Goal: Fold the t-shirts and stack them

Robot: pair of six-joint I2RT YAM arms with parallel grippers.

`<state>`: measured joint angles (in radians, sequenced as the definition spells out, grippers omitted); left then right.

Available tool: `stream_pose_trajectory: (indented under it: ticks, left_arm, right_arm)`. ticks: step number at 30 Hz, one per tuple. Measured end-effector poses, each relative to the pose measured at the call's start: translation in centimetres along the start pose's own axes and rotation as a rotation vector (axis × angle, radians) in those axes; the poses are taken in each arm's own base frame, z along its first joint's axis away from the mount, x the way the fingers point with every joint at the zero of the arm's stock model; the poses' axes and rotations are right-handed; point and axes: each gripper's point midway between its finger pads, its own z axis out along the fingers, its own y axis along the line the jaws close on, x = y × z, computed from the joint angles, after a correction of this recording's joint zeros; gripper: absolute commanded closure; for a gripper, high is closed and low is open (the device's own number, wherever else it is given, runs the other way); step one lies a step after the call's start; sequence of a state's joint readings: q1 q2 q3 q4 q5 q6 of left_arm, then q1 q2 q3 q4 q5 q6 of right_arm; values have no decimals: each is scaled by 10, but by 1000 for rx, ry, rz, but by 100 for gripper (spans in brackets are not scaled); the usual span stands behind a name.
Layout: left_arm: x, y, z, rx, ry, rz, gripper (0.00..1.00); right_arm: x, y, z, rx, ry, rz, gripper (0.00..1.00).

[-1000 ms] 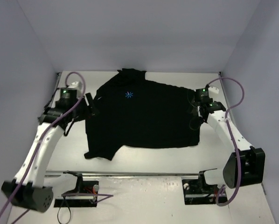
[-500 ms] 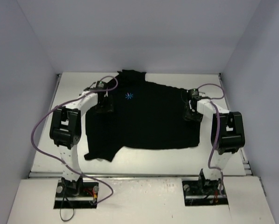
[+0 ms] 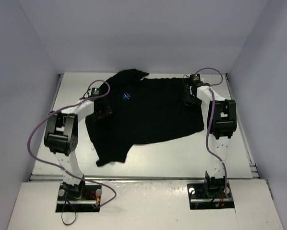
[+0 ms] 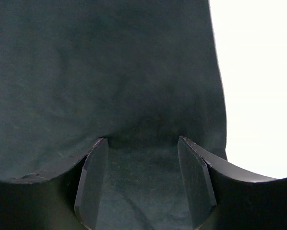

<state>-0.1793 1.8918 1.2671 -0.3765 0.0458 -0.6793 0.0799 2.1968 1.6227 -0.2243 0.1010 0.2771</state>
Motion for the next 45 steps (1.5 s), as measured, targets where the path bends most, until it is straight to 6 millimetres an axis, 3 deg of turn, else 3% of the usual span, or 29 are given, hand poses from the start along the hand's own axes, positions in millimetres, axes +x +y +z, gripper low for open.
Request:
stream_pose_trajectory:
  ticks: [6, 11, 14, 18, 21, 23, 25, 27, 30, 33, 36, 41, 45]
  left_arm:
    - [5, 5, -5, 1, -9, -48, 40]
    - [-13, -4, -3, 0, -16, 8, 39]
    - [-41, -15, -18, 11, -75, 62, 37]
    - [-75, -28, -51, 44, -186, 117, 37]
    - [-82, -30, -81, 60, -239, 151, 37]
    - [-77, -27, -100, 68, -261, 170, 37]
    - [-65, -23, -117, 77, -268, 192, 37]
    - [-48, -21, -130, 88, -264, 213, 37]
    - [-18, -14, -144, 105, -236, 239, 37]
    - [4, -5, -159, 122, -221, 254, 36]
    - [15, 3, -174, 133, -226, 255, 37]
    - [35, 17, -199, 164, -239, 254, 37]
    - [45, 24, -208, 170, -235, 257, 37]
  right_arm:
    - [-43, 28, 22, -46, -77, -63, 40]
    - [-52, 31, 11, -46, -93, -115, 38]
    - [-65, 26, -18, -37, -132, -110, 38]
    - [-72, -7, -88, -27, -202, -22, 38]
    - [-74, -45, -137, -14, -272, 104, 39]
    - [-63, -70, -154, 6, -288, 184, 42]
    - [-41, -94, -153, 39, -258, 255, 46]
    - [-12, -107, -137, 65, -185, 297, 52]
    - [33, -114, -110, 77, -51, 322, 60]
    - [60, -118, -92, 71, 35, 349, 61]
    - [69, -115, -85, 39, 68, 360, 57]
    - [59, -108, -81, -11, 38, 363, 54]
    - [63, -106, -74, -23, 47, 358, 54]
